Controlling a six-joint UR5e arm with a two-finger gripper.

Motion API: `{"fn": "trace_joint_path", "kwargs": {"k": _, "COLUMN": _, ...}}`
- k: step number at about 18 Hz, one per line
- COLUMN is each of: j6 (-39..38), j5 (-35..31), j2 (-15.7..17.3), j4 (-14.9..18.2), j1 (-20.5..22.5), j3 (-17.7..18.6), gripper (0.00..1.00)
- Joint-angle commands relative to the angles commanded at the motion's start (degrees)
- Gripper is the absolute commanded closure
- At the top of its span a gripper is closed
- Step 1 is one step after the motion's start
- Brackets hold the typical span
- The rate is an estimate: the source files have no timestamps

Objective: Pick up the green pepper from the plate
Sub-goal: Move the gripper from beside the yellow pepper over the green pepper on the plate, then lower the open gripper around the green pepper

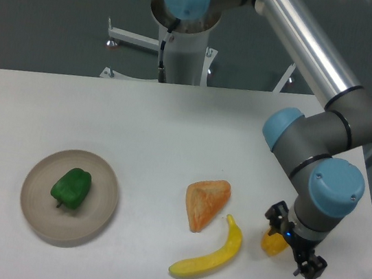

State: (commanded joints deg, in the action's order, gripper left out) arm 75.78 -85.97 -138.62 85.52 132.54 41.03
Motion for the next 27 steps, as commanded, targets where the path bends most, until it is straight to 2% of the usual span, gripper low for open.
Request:
{"fn": "trace_joint_path", "kwargs": {"k": 5, "j6": -18.5, "j5": 8.3, "j2": 7.5, "j4": -0.4, "j1": -2.0, "j3": 10.6, "gripper": 0.00}}
{"fn": "trace_joint_path", "kwargs": {"k": 7, "j6": -25.0, "j5": 9.6, "j2": 9.9, "j4": -1.1, "j1": -3.8, "j3": 15.1, "gripper": 0.00}}
{"fn": "trace_joint_path", "kwargs": {"k": 10, "j6": -33.0, "j5": 10.3, "j2": 12.0, "j4": -2.5, "j1": -7.0, "j3": 17.3, "gripper": 0.00}}
{"fn": "trace_joint_path", "kwargs": {"k": 13, "j6": -42.2, "j5": 12.7, "j2": 14.3, "j4": -3.8, "j1": -10.5, "j3": 21.9, "gripper": 0.00}}
{"fn": "trace_joint_path", "kwargs": {"k": 18, "j6": -52.6, "j5": 12.7, "j2": 16.3, "j4": -13.3, "j1": -16.5, "j3": 31.4, "gripper": 0.00}}
{"fn": "trace_joint_path", "kwargs": {"k": 25, "j6": -57.4, "j5": 12.3, "j2": 16.4, "j4": -19.0, "j1": -21.7, "j3": 36.7, "gripper": 0.00}}
{"fn": "trace_joint_path", "kwargs": {"k": 27, "j6": -58.4, "j5": 12.3, "j2": 16.5, "j4": -19.4, "j1": -22.1, "j3": 37.3, "gripper": 0.00}}
